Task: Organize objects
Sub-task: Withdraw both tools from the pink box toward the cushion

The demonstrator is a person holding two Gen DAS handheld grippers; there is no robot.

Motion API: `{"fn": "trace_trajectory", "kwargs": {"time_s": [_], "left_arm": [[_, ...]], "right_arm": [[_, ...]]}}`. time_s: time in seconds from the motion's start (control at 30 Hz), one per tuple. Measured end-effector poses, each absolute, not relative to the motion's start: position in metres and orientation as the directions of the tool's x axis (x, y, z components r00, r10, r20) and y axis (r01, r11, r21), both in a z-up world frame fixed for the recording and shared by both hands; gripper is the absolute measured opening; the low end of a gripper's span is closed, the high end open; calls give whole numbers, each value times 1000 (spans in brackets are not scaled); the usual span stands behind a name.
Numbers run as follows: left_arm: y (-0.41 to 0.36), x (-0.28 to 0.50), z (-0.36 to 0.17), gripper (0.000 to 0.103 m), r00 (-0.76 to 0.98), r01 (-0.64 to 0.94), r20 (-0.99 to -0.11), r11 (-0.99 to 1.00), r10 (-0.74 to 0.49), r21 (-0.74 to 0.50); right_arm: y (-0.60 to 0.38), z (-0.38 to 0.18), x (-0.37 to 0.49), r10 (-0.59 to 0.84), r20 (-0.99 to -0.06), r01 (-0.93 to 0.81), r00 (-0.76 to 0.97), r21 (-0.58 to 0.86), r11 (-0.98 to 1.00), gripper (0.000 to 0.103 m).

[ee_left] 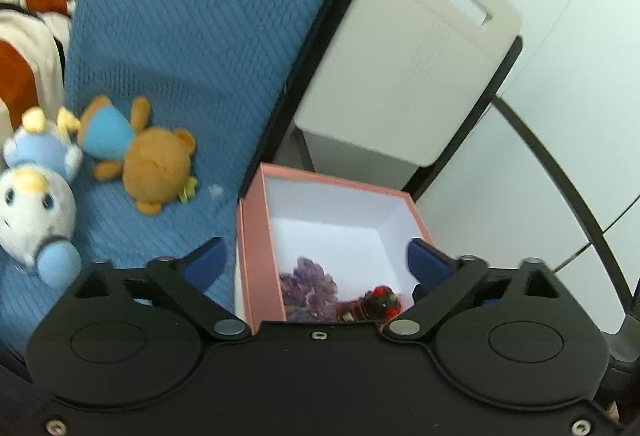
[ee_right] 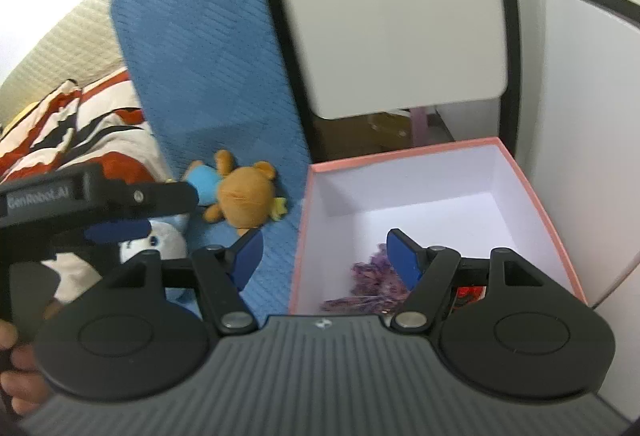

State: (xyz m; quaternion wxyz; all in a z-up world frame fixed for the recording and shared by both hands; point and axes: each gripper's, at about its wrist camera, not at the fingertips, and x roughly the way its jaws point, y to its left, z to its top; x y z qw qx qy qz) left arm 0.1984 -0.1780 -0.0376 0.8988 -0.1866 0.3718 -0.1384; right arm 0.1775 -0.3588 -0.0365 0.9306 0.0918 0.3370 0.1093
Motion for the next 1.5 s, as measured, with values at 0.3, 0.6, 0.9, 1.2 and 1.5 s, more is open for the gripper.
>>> {"fn": "trace_trajectory", "kwargs": {"time_s": [0.3, 0.6, 0.9, 1.2, 1.5], "left_arm": [[-136, 166, -28, 103, 733, 116, -577, 903, -359, -415], [-97, 146, -42, 103, 753, 109, -562, 907, -342, -406], [-74, 136, -59, 103, 761, 87, -568, 917, -313, -388], [-67, 141, -72, 103, 764, 72, -575, 925, -292, -374], [-54, 165, -104, 103, 760, 0, -618, 952, -198, -305]], "right_arm": [[-316, -33, 160, 278, -580, -188, 766, 211, 959, 90], [-279, -48, 149, 258, -595, -176, 761, 194, 965, 103], [-249, -64, 145, 264, -607, -188, 749, 187, 964, 103], [-242, -73, 148, 258, -633, -178, 730, 188, 966, 103], [-226, -93, 161, 250, -648, -211, 719, 139, 968, 103]]}}
